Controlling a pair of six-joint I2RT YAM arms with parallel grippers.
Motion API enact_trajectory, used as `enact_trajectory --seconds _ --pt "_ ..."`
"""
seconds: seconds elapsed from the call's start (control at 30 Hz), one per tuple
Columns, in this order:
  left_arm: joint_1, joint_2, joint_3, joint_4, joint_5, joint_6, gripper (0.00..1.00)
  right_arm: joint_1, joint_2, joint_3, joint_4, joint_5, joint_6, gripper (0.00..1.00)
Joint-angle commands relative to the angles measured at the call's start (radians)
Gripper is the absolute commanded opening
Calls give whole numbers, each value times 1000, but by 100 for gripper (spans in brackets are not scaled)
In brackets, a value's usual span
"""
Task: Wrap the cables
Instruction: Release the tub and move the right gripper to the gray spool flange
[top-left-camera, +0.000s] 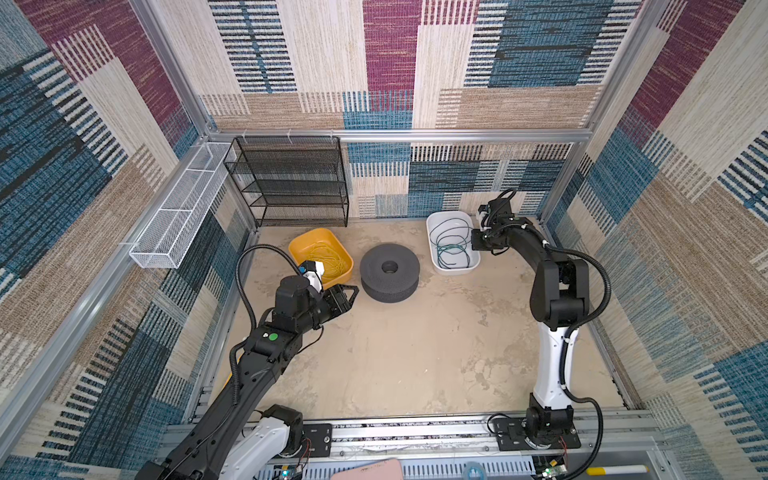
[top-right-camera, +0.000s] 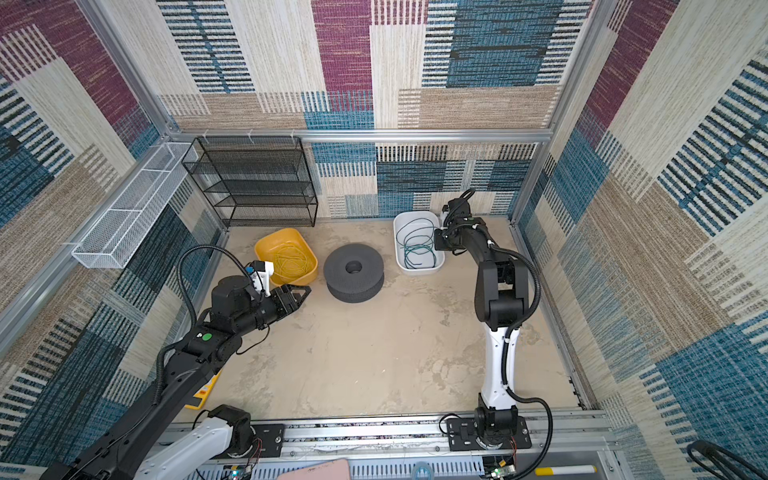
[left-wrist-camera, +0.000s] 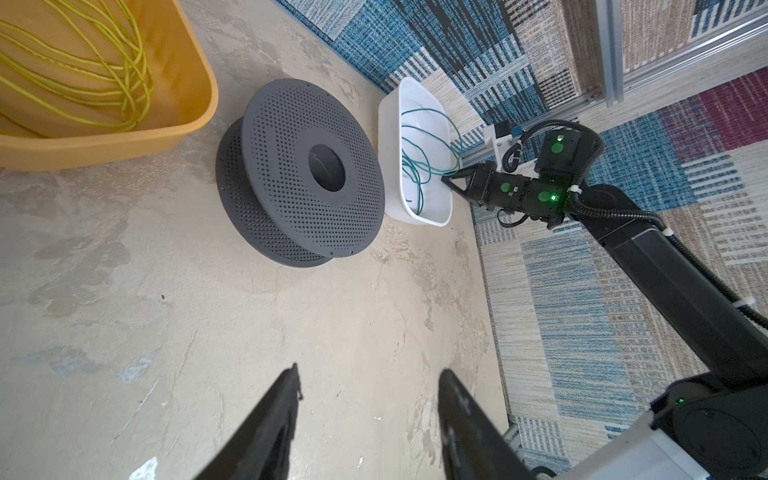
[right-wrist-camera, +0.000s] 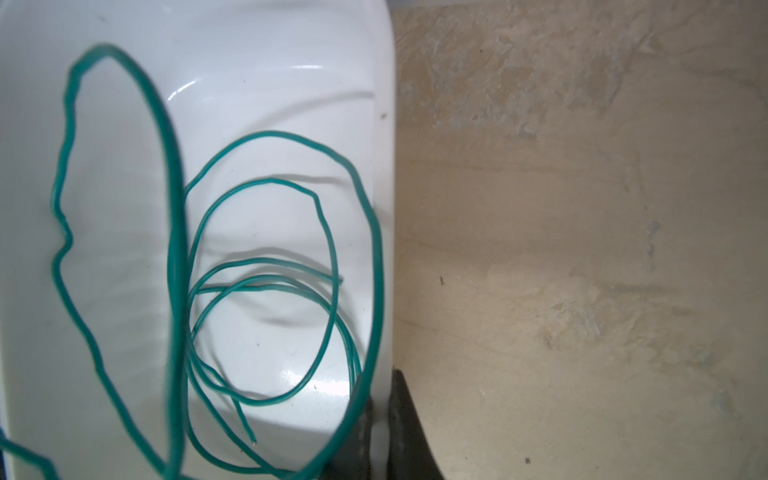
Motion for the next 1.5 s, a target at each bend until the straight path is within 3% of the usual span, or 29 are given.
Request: enact_trajectory --seconds 0.0,0.07,0.5,0.7,0.8,0.9,1.03,1.23,1.33,1.47 --pt "0 3 30 -48 -6 26 56 0 4 2 19 -9 26 13" --pt "0 9 45 -66 -5 35 56 0 8 1 21 -9 37 22" --pt "1 73 87 -67 -45 48 56 -1 -126 23 11 28 113 42" --pt "1 174 117 -53 -67 44 56 0 -300 -164 107 25 172 44" --pt "2 215 117 -31 -89 39 55 0 -445 -361 266 -80 265 44" --pt "1 254 123 -22 -132 38 55 17 -638 -686 619 -343 454 46" --pt "2 297 137 -4 -140 29 55 155 -812 -1034 1012 -358 615 67" --pt "3 309 120 -4 -169 39 55 203 -822 -1203 1173 -490 728 69" --pt "5 320 111 -2 -224 39 55 270 -778 -1240 1276 -475 773 70" --pt "6 347 138 0 -200 23 55 303 -673 -1287 1505 -502 919 69"
